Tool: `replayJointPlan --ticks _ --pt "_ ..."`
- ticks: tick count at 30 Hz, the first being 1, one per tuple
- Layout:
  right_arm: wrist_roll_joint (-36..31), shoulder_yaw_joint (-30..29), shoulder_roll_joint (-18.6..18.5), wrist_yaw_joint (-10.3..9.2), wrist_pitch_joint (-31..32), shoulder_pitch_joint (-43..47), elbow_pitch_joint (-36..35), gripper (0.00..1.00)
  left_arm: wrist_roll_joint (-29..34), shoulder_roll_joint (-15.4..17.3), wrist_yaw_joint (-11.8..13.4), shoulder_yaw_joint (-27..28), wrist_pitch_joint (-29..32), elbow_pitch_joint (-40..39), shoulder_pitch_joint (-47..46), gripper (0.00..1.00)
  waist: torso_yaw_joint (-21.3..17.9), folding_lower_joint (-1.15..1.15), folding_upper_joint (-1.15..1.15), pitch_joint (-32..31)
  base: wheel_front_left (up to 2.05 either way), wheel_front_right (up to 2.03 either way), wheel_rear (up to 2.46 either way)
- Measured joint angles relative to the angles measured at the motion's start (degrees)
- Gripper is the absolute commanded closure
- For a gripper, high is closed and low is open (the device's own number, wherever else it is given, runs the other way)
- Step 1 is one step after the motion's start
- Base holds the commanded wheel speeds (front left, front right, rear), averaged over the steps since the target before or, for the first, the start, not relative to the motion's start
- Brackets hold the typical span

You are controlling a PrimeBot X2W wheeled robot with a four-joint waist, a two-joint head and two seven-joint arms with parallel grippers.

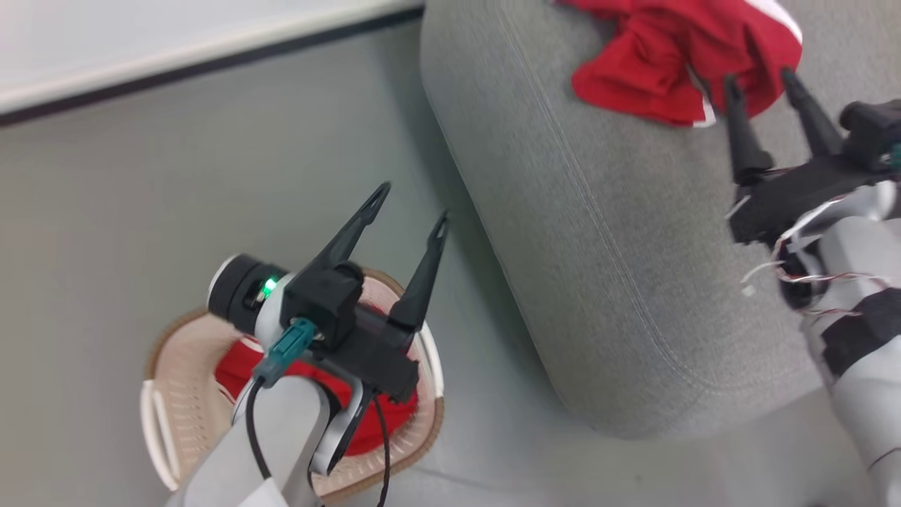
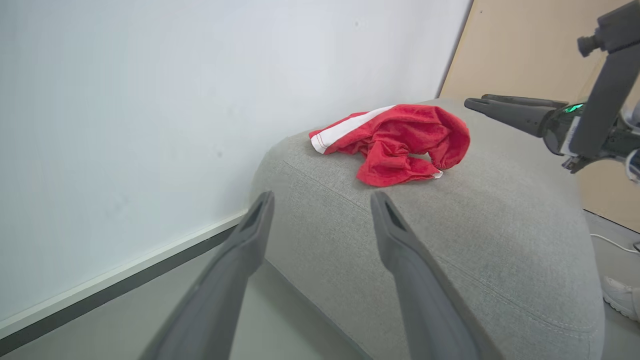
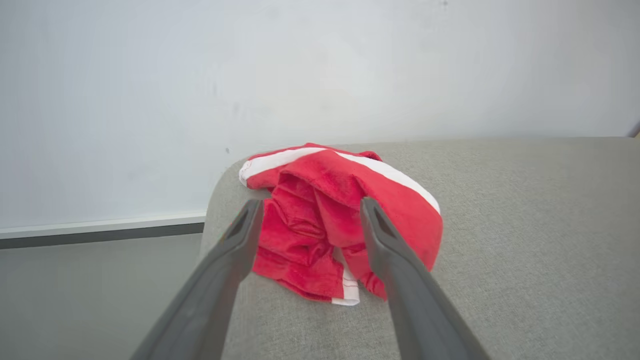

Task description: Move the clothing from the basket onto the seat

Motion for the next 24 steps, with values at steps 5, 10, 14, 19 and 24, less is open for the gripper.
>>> replayJointPlan --ticks 5,10,14,19,24 --pt "-0.6 2.1 2.0 0.00 0.0 2.4 -3.4 0.00 -2.1 0.0 0.4 1.7 -2.0 2.7 2.6 0.00 2.0 0.00 0.00 -3.6 0.00 0.00 0.00" --pt "-2.3 3.9 3.3 0.01 0.0 6.3 -5.7 0.00 -3.3 0.5 1.1 4.0 -3.8 5.1 5.9 0.00 4.5 0.00 0.00 -7.2 0.00 0.00 0.00" --pt "-2.9 5.2 4.5 0.01 0.0 10.2 -7.4 0.00 -4.3 1.3 1.6 5.7 -4.8 6.7 9.0 0.00 6.7 0.00 0.00 -10.2 0.00 0.00 0.00" --pt "-3.7 6.4 6.3 -0.15 0.0 16.0 -9.8 0.00 -6.3 2.0 2.6 8.3 -5.8 7.6 14.1 0.00 9.1 0.00 0.00 -14.2 0.00 0.00 0.00" --pt "-4.6 6.9 7.1 -2.63 0.0 22.7 -13.3 0.00 -6.9 3.0 3.6 11.1 -6.3 7.1 19.7 0.00 11.2 0.00 0.00 -18.1 0.00 0.00 0.00"
